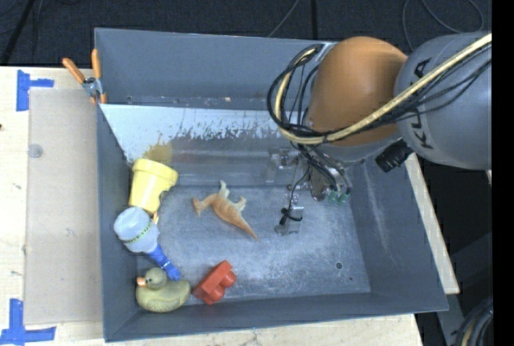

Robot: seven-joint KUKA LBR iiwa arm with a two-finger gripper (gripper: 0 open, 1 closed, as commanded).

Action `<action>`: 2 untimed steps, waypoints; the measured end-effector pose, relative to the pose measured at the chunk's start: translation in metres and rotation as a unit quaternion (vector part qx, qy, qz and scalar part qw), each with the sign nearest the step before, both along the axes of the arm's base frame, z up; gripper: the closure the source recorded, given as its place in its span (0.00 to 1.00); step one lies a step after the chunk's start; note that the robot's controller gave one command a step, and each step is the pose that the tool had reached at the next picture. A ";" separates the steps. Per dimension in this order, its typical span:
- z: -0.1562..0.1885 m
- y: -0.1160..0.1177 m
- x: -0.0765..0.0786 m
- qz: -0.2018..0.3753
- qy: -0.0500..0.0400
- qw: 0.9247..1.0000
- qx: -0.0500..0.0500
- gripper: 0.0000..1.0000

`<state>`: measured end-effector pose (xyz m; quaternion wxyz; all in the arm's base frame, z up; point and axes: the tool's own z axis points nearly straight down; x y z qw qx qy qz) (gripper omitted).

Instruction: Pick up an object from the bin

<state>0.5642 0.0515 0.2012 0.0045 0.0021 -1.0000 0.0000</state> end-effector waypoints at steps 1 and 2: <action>0.005 0.000 0.001 -0.001 -0.004 1.000 0.000 0.00; 0.003 0.001 0.002 0.000 -0.005 1.000 0.000 0.00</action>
Offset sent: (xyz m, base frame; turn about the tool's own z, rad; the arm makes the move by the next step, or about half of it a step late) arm 0.0106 0.0480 -0.0910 -0.1021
